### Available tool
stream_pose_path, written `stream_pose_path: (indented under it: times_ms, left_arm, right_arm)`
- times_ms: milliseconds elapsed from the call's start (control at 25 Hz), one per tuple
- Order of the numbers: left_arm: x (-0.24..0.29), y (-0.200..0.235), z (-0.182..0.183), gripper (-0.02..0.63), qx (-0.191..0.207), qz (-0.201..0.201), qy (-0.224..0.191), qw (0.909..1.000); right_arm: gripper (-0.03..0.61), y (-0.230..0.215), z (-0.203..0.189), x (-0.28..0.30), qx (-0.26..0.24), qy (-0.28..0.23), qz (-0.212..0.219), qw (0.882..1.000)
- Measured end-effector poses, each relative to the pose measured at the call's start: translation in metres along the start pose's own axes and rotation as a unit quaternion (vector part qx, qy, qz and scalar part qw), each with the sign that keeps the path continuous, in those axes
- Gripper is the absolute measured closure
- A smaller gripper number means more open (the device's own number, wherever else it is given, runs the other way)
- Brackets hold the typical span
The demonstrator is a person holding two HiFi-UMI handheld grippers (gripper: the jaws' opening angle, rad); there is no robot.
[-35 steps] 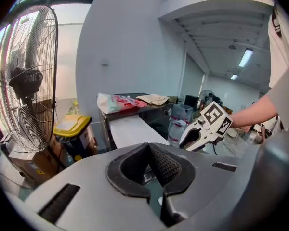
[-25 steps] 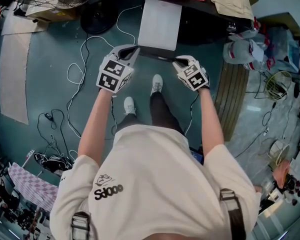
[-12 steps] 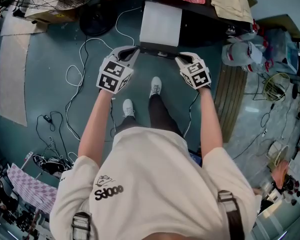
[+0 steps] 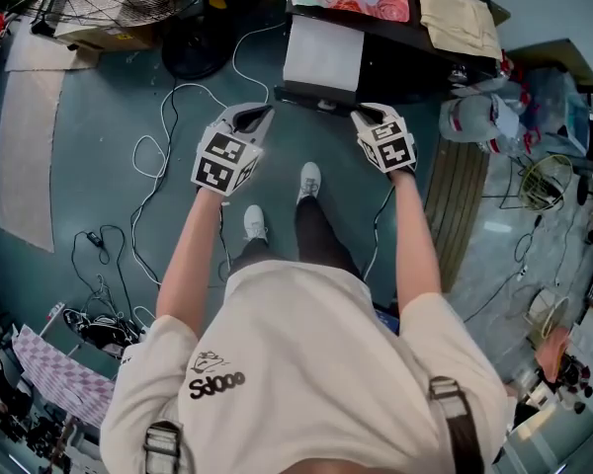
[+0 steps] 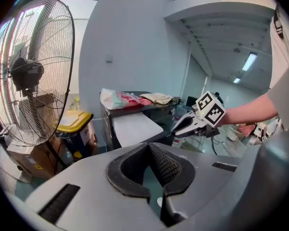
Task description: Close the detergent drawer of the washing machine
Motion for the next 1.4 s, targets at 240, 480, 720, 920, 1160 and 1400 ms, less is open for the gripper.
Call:
stream_pose_path:
  times_ms: [240, 480, 720, 920, 1160, 1400]
  left_arm:
    - [0.001, 0.007, -0.002, 0.601, -0.007, 0.005, 0.003, 1.0]
    - [0.003, 0.012, 0.003, 0.601, -0.007, 0.007, -0.001, 1.0]
    - [0.009, 0.012, 0.004, 0.601, -0.013, 0.006, -0.001, 0.9999]
    - [0.016, 0.012, 0.005, 0.601, -0.017, 0.003, 0.002, 0.9999]
    - [0.023, 0.014, 0.008, 0.601, -0.018, 0.003, 0.002, 0.9998]
    - [0.025, 0.017, 0.009, 0.601, -0.02, 0.005, 0.002, 0.9998]
  right_arm:
    - [0.514, -0.009, -0.002, 0.003, 0.009, -0.001, 0.006, 1.0]
    - [0.512, -0.012, -0.002, 0.003, 0.019, -0.002, 0.001, 1.0]
    - [0.513, -0.016, -0.001, 0.0, 0.014, -0.003, 0.005, 1.0]
    - [0.512, -0.019, -0.003, 0.003, 0.017, -0.005, 0.006, 1.0]
    - [0.512, -0.021, -0.002, 0.01, 0.017, -0.007, 0.007, 1.0]
    - [0.509, -0.029, 0.002, 0.014, 0.019, -0.008, 0.001, 1.0]
Point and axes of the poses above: the fingertips, and each gripper's own axes: x forward along the fingers, y to its left, z out of its top, the point moved 8 cm from there along -x, backward along the fingers, and after that the axes turned 8 degrees about -x, right-handed, at the moved point
